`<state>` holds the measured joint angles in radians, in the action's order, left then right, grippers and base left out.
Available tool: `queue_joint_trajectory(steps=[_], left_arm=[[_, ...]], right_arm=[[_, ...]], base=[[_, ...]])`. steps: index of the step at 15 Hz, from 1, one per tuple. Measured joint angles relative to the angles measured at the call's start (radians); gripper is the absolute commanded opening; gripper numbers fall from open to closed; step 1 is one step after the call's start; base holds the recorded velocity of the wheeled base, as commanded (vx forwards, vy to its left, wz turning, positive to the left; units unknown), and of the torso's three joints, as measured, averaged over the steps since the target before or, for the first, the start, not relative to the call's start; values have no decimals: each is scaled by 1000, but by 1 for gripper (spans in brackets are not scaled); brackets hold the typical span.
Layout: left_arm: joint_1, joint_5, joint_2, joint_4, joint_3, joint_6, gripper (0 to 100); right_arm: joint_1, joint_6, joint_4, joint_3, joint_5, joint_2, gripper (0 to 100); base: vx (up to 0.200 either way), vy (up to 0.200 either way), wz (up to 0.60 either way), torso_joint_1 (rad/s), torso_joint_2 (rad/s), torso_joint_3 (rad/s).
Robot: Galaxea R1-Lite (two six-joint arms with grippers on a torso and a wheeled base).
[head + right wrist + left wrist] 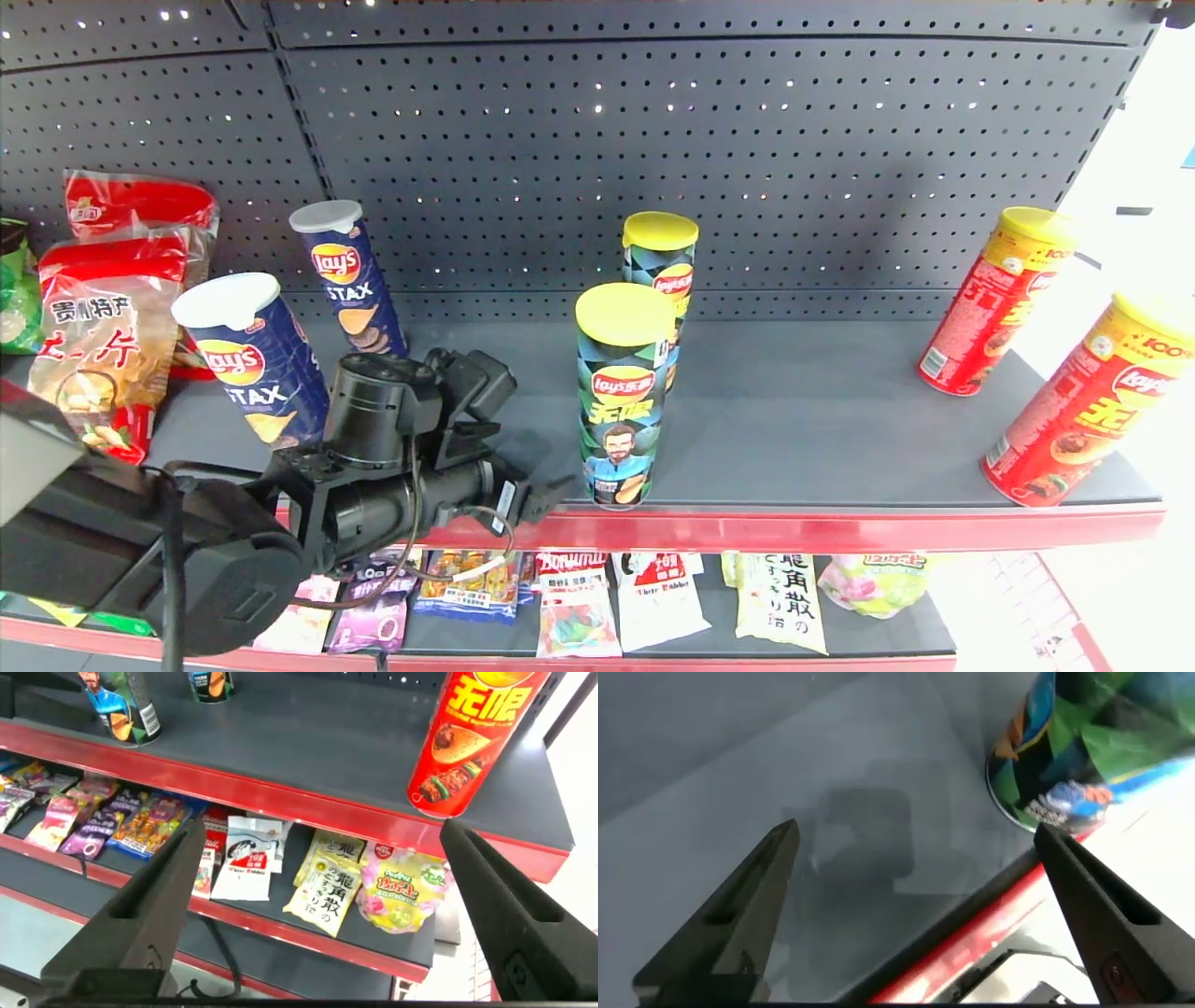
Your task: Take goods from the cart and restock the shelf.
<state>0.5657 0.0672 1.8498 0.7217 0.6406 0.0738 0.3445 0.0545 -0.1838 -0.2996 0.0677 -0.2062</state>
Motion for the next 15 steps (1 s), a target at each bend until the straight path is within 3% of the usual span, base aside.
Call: queue_joint_trajectory(steps=[15], left_arm=[[13,0,45,0,67,0,100]], right_arm=[[-15,0,0,-1,0,8,100]], base=[[0,0,0,0,0,0]])
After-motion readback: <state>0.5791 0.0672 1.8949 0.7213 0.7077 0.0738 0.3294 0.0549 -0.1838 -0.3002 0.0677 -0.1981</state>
